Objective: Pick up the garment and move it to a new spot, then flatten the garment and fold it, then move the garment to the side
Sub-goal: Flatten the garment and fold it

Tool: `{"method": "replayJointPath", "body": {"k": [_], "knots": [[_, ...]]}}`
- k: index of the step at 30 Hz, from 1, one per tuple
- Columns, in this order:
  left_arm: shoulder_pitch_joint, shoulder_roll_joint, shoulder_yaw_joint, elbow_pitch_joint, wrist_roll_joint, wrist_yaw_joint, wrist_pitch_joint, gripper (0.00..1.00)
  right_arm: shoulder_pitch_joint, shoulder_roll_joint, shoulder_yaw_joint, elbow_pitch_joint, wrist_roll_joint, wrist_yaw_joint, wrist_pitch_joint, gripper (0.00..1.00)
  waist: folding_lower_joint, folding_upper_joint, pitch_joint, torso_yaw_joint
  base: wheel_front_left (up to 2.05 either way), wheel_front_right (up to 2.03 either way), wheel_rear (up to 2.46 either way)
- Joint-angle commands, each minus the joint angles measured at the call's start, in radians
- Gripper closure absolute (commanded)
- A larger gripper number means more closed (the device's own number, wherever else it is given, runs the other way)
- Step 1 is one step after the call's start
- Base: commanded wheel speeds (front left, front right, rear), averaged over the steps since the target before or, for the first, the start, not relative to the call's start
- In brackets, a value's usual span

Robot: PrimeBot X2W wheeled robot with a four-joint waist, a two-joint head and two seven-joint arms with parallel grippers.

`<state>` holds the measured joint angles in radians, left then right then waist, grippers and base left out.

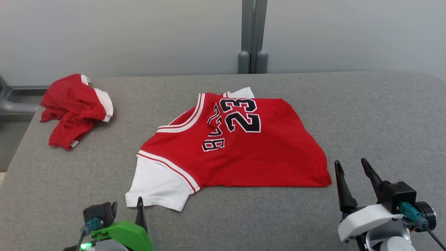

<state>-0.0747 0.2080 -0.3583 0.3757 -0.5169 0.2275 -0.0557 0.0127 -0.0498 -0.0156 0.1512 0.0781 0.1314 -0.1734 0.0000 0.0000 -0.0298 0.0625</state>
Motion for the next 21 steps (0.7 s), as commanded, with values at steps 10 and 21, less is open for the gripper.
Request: {"method": "replayJointPath", "body": {"k": [10,21], "knots": [[-0.120,-0.022,0.106,0.176,-0.158,-0.040,0.066,0.00,-0.051,-0.001,0.001,0.005,-0.004,-0.001,-0.007,0.00,0.0000,0.0000,0.100,-0.066,0.00,0.00,0.00],[-0.185,-0.057,0.115,0.293,-0.204,-0.088,0.057,0.51,-0.083,-0.001,-0.005,0.024,-0.017,-0.001,-0.007,0.00,0.0000,0.0000,0.142,-0.097,0.00,0.00,0.00]]}}
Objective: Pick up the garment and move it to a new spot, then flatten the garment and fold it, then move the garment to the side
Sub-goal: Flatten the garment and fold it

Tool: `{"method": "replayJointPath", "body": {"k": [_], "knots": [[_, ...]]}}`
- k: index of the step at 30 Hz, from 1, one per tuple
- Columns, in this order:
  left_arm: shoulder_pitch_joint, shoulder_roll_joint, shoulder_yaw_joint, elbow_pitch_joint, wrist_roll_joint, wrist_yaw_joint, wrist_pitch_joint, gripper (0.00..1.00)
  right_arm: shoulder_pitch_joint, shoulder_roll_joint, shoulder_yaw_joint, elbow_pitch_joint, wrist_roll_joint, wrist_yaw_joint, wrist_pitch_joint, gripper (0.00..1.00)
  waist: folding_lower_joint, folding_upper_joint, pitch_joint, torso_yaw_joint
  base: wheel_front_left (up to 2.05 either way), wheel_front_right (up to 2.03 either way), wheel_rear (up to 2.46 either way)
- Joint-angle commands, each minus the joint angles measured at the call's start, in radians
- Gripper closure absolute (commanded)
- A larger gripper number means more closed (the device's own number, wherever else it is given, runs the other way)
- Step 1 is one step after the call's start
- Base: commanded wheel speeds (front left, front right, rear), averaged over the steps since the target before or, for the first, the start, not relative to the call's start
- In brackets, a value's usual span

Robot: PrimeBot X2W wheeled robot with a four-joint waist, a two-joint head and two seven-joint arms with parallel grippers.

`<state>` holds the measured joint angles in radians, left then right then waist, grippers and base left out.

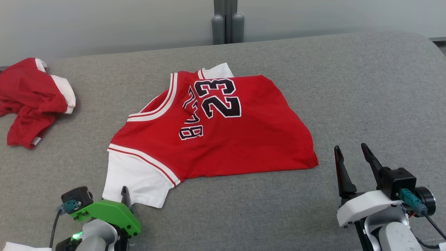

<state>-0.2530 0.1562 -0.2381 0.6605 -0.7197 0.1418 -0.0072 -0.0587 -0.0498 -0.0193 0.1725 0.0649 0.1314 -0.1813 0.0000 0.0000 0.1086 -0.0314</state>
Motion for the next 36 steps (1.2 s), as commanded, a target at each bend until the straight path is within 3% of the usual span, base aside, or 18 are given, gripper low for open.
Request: {"method": "replayJointPath", "body": {"k": [1,2,7,15,25,27,29,30,36], "knots": [[-0.009,-0.006,-0.011,0.013,0.005,-0.004,0.009,0.68,-0.012,-0.001,-0.001,0.006,-0.007,-0.001,0.006,0.00,0.0000,0.0000,0.004,-0.002,0.00,0.00,0.00],[-0.011,-0.006,-0.017,0.017,0.013,-0.004,0.006,1.00,-0.012,-0.001,0.002,0.012,-0.008,-0.001,0.012,0.00,0.0000,0.0000,0.004,0.000,0.00,0.00,0.00],[-0.028,0.001,-0.033,0.005,0.035,0.004,-0.025,1.00,-0.040,-0.002,0.006,0.066,-0.003,-0.001,0.065,0.00,0.0000,0.0000,0.005,0.014,0.00,0.00,0.00],[-0.033,0.005,-0.065,-0.053,0.075,0.019,-0.054,1.00,-0.148,-0.001,0.030,0.261,0.019,-0.001,0.148,0.00,0.0000,0.0000,0.016,0.054,0.00,0.00,0.00],[-0.023,0.001,-0.094,-0.124,0.100,0.030,-0.088,1.00,-0.286,-0.002,0.062,0.532,0.063,-0.001,0.148,0.00,0.0000,0.0000,0.025,0.090,0.00,0.00,0.00],[-0.013,0.000,-0.098,-0.136,0.103,0.032,-0.090,1.00,-0.304,-0.002,0.072,0.574,0.077,-0.001,0.146,0.43,0.0000,0.0000,0.021,0.092,0.00,0.00,0.00],[-0.006,0.003,-0.103,-0.149,0.106,0.032,-0.090,1.00,-0.321,-0.002,0.085,0.608,0.093,-0.001,0.138,0.76,0.0000,0.0000,0.015,0.092,0.00,0.00,0.00],[-0.004,0.005,-0.104,-0.155,0.108,0.033,-0.090,1.00,-0.330,-0.001,0.089,0.619,0.096,-0.001,0.130,1.00,0.0000,0.0000,0.012,0.092,0.00,0.00,0.00],[0.011,0.006,-0.098,-0.219,0.090,0.030,-0.095,1.00,-0.366,-0.002,0.121,0.646,0.166,-0.001,0.048,1.00,0.0000,0.0000,-0.025,0.080,0.00,0.00,0.00]]}}
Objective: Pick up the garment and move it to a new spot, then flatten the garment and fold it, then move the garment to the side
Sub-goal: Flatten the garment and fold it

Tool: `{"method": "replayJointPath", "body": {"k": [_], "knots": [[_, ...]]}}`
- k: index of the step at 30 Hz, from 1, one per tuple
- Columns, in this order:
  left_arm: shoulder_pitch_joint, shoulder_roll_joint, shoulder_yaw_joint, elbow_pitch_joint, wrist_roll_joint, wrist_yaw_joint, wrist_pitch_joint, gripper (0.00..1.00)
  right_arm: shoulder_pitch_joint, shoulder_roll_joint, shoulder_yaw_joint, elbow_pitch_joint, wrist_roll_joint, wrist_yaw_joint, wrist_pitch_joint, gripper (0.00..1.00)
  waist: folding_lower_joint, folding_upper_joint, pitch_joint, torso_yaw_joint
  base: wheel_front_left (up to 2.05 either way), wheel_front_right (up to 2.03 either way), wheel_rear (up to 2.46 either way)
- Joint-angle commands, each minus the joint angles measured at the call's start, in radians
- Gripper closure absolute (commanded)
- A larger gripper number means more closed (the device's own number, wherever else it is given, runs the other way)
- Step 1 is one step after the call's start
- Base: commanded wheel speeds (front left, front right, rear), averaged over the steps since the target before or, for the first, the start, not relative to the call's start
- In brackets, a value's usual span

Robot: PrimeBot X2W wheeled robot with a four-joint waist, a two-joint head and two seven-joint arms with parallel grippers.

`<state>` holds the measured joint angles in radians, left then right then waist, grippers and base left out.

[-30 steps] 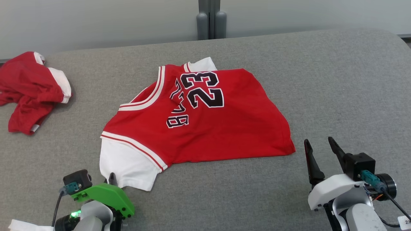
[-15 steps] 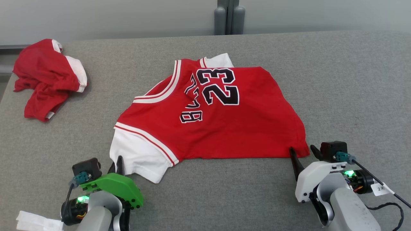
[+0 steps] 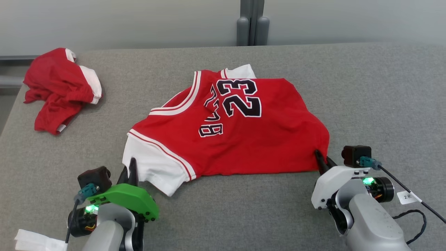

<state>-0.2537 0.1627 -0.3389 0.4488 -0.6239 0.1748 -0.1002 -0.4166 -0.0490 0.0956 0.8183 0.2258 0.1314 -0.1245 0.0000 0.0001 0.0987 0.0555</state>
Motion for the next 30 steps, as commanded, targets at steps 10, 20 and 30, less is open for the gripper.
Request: {"method": "replayJointPath", "body": {"k": [10,20,30], "knots": [[0.005,0.032,0.016,-0.231,-0.023,0.005,0.024,1.00,0.010,-0.024,0.058,-0.160,0.115,-0.001,-0.033,1.00,0.0000,-0.0001,-0.124,-0.051,0.00,0.00,0.00],[-0.078,0.108,0.083,-0.624,-0.023,0.036,0.100,1.00,0.099,-0.101,-0.034,-0.668,0.231,-0.001,0.103,1.00,0.0000,-0.0001,-0.208,-0.111,0.00,0.00,0.00],[-0.239,0.197,0.115,-0.926,0.013,0.075,0.237,1.00,0.170,-0.096,-0.203,-1.177,0.169,-0.001,0.337,1.00,0.0000,-0.0001,-0.230,-0.160,0.00,0.00,0.00]]}}
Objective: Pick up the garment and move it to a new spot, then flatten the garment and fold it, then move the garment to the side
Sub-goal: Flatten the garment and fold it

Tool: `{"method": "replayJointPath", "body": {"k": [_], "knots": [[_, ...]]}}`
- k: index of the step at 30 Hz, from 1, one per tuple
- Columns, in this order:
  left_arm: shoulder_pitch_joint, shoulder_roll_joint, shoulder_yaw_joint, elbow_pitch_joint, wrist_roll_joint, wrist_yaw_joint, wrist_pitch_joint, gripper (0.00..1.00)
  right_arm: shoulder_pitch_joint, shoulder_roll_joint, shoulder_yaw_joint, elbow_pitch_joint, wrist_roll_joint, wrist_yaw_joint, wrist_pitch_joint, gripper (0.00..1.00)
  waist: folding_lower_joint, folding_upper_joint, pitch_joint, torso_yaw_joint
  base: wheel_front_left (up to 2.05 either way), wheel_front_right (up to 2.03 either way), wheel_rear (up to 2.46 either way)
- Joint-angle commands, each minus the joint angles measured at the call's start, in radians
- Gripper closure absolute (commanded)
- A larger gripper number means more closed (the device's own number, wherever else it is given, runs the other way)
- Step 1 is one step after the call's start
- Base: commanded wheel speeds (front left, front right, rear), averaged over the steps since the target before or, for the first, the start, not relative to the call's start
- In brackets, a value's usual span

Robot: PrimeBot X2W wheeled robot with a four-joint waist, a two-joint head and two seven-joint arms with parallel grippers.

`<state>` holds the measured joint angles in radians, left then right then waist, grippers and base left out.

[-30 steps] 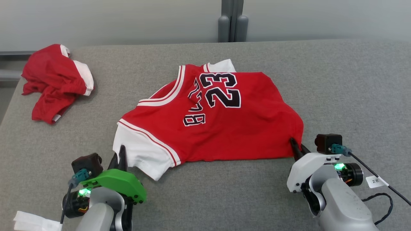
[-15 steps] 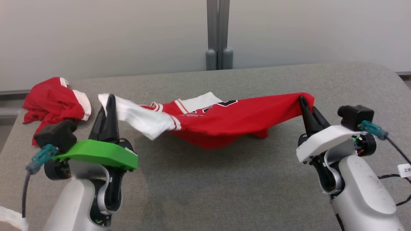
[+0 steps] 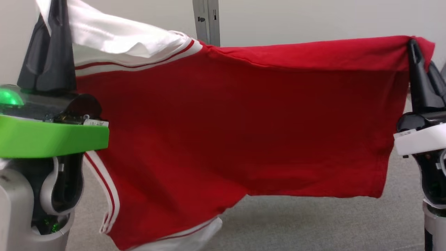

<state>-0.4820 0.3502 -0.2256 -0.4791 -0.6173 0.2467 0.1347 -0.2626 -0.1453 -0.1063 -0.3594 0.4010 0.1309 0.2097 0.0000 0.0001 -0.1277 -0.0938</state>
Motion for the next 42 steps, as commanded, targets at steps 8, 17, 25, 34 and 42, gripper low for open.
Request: {"method": "replayJointPath", "body": {"k": [8,17,25,34,42], "knots": [[-0.073,0.025,-0.029,0.025,0.024,0.010,0.072,1.00,0.011,0.029,-0.050,-0.116,-0.032,0.000,0.099,1.00,0.0000,-0.0001,0.056,-0.028,0.00,0.00,0.00],[-0.293,0.011,-0.059,0.307,0.061,-0.047,0.047,1.00,-0.261,-0.001,0.029,0.156,-0.093,0.000,0.031,1.00,0.0000,-0.0001,0.275,-0.025,0.00,0.00,0.00],[-0.735,-0.088,-0.097,0.775,0.169,-0.127,-0.202,1.00,-0.792,0.017,0.032,0.691,-0.278,0.000,-0.196,1.00,0.0000,-0.0001,0.453,0.005,0.00,0.00,0.00],[-0.860,-0.198,-0.127,1.109,0.221,-0.220,-0.400,1.00,-1.027,0.068,-0.057,1.179,-0.459,0.000,-0.454,1.00,0.0000,-0.0001,0.621,0.064,0.00,0.00,0.00],[-0.620,-0.234,-0.022,0.987,0.234,-0.267,-0.400,1.00,-0.907,0.088,0.004,1.220,-0.415,0.000,-0.475,1.00,0.0000,-0.0001,0.704,0.071,0.00,0.00,0.00]]}}
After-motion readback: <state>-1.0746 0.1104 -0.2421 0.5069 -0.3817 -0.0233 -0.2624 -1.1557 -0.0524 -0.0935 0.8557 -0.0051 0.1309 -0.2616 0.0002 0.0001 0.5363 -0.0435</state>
